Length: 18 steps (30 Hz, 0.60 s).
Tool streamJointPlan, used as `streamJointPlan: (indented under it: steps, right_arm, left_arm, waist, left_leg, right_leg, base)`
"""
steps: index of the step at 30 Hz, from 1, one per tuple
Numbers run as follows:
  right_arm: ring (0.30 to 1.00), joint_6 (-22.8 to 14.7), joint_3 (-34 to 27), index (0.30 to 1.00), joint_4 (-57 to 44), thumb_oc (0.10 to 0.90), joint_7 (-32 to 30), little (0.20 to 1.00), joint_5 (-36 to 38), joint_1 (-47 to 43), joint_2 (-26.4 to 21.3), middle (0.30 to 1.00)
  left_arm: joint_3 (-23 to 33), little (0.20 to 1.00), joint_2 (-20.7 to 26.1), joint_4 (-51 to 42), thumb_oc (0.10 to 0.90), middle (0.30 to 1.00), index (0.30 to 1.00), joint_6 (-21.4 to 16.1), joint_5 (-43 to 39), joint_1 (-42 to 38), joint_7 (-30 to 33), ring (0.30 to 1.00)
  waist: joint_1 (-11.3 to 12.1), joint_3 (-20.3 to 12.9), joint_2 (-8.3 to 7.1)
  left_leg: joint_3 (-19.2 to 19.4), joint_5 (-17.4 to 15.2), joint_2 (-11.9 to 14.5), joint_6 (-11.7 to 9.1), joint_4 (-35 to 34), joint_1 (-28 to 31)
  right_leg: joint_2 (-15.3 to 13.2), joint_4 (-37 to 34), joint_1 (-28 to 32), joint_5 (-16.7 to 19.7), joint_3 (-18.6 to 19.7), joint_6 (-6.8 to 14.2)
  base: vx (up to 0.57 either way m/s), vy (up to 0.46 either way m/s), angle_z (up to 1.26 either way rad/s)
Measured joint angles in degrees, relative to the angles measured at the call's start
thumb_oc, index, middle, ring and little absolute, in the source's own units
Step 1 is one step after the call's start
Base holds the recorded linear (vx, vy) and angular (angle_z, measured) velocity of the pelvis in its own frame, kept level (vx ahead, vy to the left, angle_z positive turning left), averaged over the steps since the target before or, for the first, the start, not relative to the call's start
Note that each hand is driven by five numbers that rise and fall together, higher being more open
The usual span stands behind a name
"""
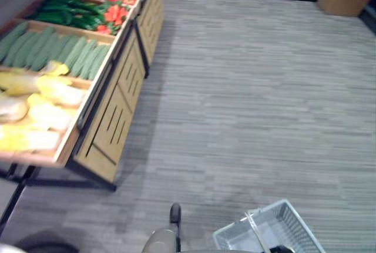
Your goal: Get the vegetables into the basket
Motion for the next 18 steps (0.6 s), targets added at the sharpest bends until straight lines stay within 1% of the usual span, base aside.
streamJointPlan:
  steps: [1, 2, 3, 4, 5, 6, 7, 8, 9, 10, 11, 12, 13, 14, 15, 16, 17, 18]
  right_arm:
    - [0.3, -0.21, 0.47, 0.3, -0.22, 0.4, 0.05, 0.3, -0.02, -0.1, 0.65, 0.3]
    - [0.3, -0.33, 0.26, 0.3, -0.58, 0.4, 0.05, 0.3, -0.03, -0.02, 0.92, 0.3]
    - [0.3, 0.12, -0.5, 0.3, 0.25, 0.4, 0.0, 0.3, -0.04, -0.61, 1.18, 0.3]
    - [0.3, 0.38, -1.82, 0.3, 0.29, 0.4, -0.04, 0.3, -0.02, -1.08, 1.09, 0.3]
    - [0.3, -0.09, -2.33, 0.3, -0.48, 0.4, -0.31, 0.3, 0.03, -1.58, 1.03, 0.3]
    - [0.3, -0.43, -2.23, 0.3, -1.01, 0.4, -0.71, 0.3, -0.06, -1.76, 0.93, 0.3]
    - [0.3, -0.83, -2.19, 0.3, -1.74, 0.4, -0.67, 0.3, -0.07, -1.98, 0.69, 0.3]
    - [0.3, -1.37, -2.2, 0.3, -3.47, 0.4, -0.67, 0.3, -0.12, -2.33, -0.2, 0.3]
    - [0.3, -2.3, -1.76, 0.3, -4.58, 0.4, -0.85, 0.3, -0.15, -2.59, -0.68, 0.3]
    - [0.3, -2.63, -2.39, 0.3, -7.9, 0.4, -0.63, 0.3, 0.33, -2.25, -1.99, 0.3]
    - [0.3, -2.86, -2.23, 0.3, -8.02, 0.4, -0.99, 0.3, 0.39, -2.55, -2.09, 0.3]
    - [0.3, -2.81, -2.42, 0.3, -8.35, 0.4, -1.09, 0.3, 0.71, -2.22, -2.4, 0.3]
    - [0.3, -2.65, -2.38, 0.3, -8.24, 0.4, -1.1, 0.3, 0.93, -2.28, -2.34, 0.3]
    - [0.3, -2.61, -2.31, 0.3, -7.88, 0.4, -1.17, 0.3, 1.2, -2.42, -2.22, 0.3]
    - [0.3, -2.28, -2.41, 0.3, -7.06, 0.4, -1.04, 0.3, 1.38, -1.45, -1.63, 0.3]
    - [0.3, -1.77, -2.73, 0.3, -6.77, 0.4, -0.73, 0.3, 1.39, -0.48, -1.22, 0.3]
    - [0.3, -1.81, -3.64, 0.3, -5.86, 0.4, -0.54, 0.3, 1.58, 0.22, -0.67, 0.3]
    - [0.3, -1.29, -4.85, 0.3, -4.17, 0.4, -0.47, 0.3, 3.02, 2.37, 0.67, 0.3]
  left_arm:
    - [0.18, 1.0, 1.03, 0.23, 0.9, 1.0, 1.0, -0.11, -0.16, -0.52, 0.07, 1.0]
    - [0.19, 1.0, 1.61, 0.01, 0.9, 1.0, 1.0, -0.3, -0.16, -1.86, 0.11, 1.0]
    - [-0.07, 1.0, 1.57, -1.08, 0.9, 1.0, 1.0, -1.07, -0.17, -3.72, 0.23, 1.0]
    - [-0.18, 1.0, 1.14, -1.9, 0.9, 1.0, 1.0, -1.54, -0.19, -4.73, 0.23, 1.0]
    - [-0.15, 1.0, 0.53, -2.63, 0.9, 1.0, 1.0, -1.54, -0.18, -5.65, 0.02, 1.0]
    - [-0.59, 1.0, 0.33, -2.85, 0.9, 1.0, 1.0, -1.52, -0.25, -5.7, 0.03, 1.0]
    - [-0.37, 1.0, 0.14, -2.9, 0.9, 1.0, 1.0, -1.53, -0.21, -5.93, 0.01, 1.0]
    - [-0.91, 1.0, -0.22, -3.64, 0.9, 1.0, 1.0, -1.39, -0.21, -6.85, -0.03, 1.0]
    - [-0.93, 1.0, -0.34, -3.65, 0.9, 1.0, 1.0, -1.12, -0.2, -7.0, -0.06, 1.0]
    - [-0.98, 1.0, -1.06, -4.16, 0.9, 1.0, 1.0, -1.02, -0.2, -8.09, 0.0, 1.0]
    - [-0.33, 1.0, -1.18, -3.91, 0.9, 1.0, 1.0, -0.97, -0.19, -7.99, -0.08, 1.0]
    - [-0.37, 1.0, -1.34, -3.94, 0.9, 1.0, 1.0, -1.06, -0.18, -7.96, -0.03, 1.0]
    - [-0.34, 1.0, -1.07, -3.73, 0.9, 1.0, 1.0, -0.97, -0.16, -7.8, 0.09, 1.0]
    - [-0.18, 1.0, -0.7, -2.8, 0.9, 1.0, 1.0, -0.92, -0.14, -7.9, 0.25, 1.0]
    - [-0.16, 1.0, 0.25, -1.65, 0.9, 1.0, 1.0, -0.83, -0.12, -7.46, 0.23, 1.0]
    - [-0.25, 1.0, 0.63, -1.99, 0.9, 1.0, 1.0, -0.85, -0.09, -6.75, 0.19, 1.0]
    - [-0.17, 1.0, 0.83, -1.57, 0.9, 1.0, 1.0, -1.09, 0.0, -6.03, 0.13, 1.0]
    - [0.08, 1.0, 1.2, -1.03, 0.9, 1.0, 1.0, -0.76, 0.8, -4.49, -0.02, 1.0]
  waist:
    - [-0.05, -0.96, -1.87]
    - [-0.13, -1.06, -2.82]
    - [0.1, -0.97, -2.93]
    - [0.59, -0.67, -2.38]
    - [0.62, 0.04, -1.13]
    - [0.45, 0.08, -0.57]
    - [0.4, 0.58, 0.35]
    - [0.34, 1.43, 1.69]
    - [-1.1, 2.68, 2.72]
    - [-4.56, 5.94, 6.1]
    - [-5.39, 6.9, 6.84]
    - [-6.09, 7.48, 6.17]
    - [-7.05, 7.77, 6.21]
    - [-8.3, 8.34, 5.38]
    - [-9.34, 9.06, 3.03]
    - [-9.45, 8.71, 1.8]
    - [-9.64, 8.41, 0.97]
    - [-10.98, 7.63, -1.36]
  left_leg:
    - [0.5, -1.54, -2.08, 0.2, 1.26, 0.12]
    - [0.15, -2.26, -3.29, 0.57, 1.74, 0.36]
    - [-0.95, -2.91, -4.47, 1.4, 1.83, 0.61]
    - [-1.12, -3.97, -4.6, 1.92, 2.56, 0.8]
    - [-2.12, -4.95, -4.8, 2.84, 2.95, 2.65]
    - [-2.18, -5.65, -4.75, 3.62, 3.71, 3.1]
    - [-2.75, -6.63, -4.91, 4.54, 4.33, 3.58]
    - [-5.6, -9.79, -4.51, 6.01, 4.0, 5.08]
    - [-6.85, -9.05, -4.24, 4.69, 3.15, 6.71]
    - [-10.47, -9.35, -2.25, 4.84, 2.46, 9.32]
    - [-10.82, -8.6, -1.55, 3.84, 2.15, 10.44]
    - [-11.58, -10.52, -1.48, 4.64, 2.11, 11.5]
    - [-12.82, -11.34, -1.4, 3.88, 2.11, 12.8]
    - [-14.31, -11.97, -1.37, 2.8, 2.06, 13.69]
    - [-16.19, -12.6, -2.09, 1.66, 1.28, 16.7]
    - [-16.85, -13.31, -2.55, 1.64, 0.32, 17.98]
    - [-18.25, -14.54, -2.56, 1.51, 0.39, 18.87]
    - [-22.61, -17.02, -2.56, -0.07, 0.35, 21.21]
  right_leg:
    - [-3.45, 1.14, -0.14, 4.74, -1.75, 0.21]
    - [-5.21, 1.87, 0.06, 6.35, -1.78, 1.2]
    - [-5.84, 3.69, -0.34, 8.35, -3.33, 1.15]
    - [-5.95, 6.02, -1.57, 11.03, -3.71, 0.92]
    - [-6.07, 9.74, -2.63, 12.48, -5.0, 0.21]
    - [-6.15, 11.05, -2.81, 12.75, -5.33, -0.16]
    - [-6.1, 12.12, -4.06, 12.92, -5.65, -0.42]
    - [-5.06, 17.21, -7.18, 12.37, -6.55, -2.29]
    - [-3.88, 19.67, -9.08, 9.57, -6.85, -3.83]
    - [1.33, 20.0, -14.39, 3.63, -8.21, -5.48]
    - [2.49, 18.96, -16.61, 3.33, -8.4, -5.77]
    - [3.49, 15.13, -20.62, 3.27, -8.89, -4.7]
    - [4.37, 5.85, -22.1, 3.79, -8.23, -4.22]
    - [5.1, -3.52, -22.22, 5.57, -6.46, -3.15]
    - [4.58, -14.12, -23.24, 9.02, -3.79, -2.33]
    - [4.33, -15.19, -24.84, 11.05, -3.47, -2.43]
    - [4.05, -18.29, -25.34, 12.75, -1.97, -2.08]
    - [2.19, -21.1, -24.69, 13.9, -2.15, -1.16]
  base:
    - [0.39, 0.28, -0.21]
    - [0.26, 0.219, 0.41]
    - [0.41, 0.348, 0.53]
    - [0.37, 0.348, 0.45]
    - [0.34, 0.31, 0.14]
    - [0.33, 0.246, 0.11]
    - [0.38, 0.182, -0.06]
    - [0.41, 0.121, 0.08]
    - [0.41, 0.042, 0.62]
    - [0.42, -0.033, 0.93]
    - [0.45, -0.093, 0.87]
    - [0.46, -0.112, 0.45]
    - [0.31, -0.077, 0.55]
    - [0.52, -0.103, 1.0]
    - [0.52, -0.096, 0.95]
    - [0.52, -0.095, 0.78]
    - [0.43, -0.08, 1.05]
    - [0.45, -0.112, 1.11]
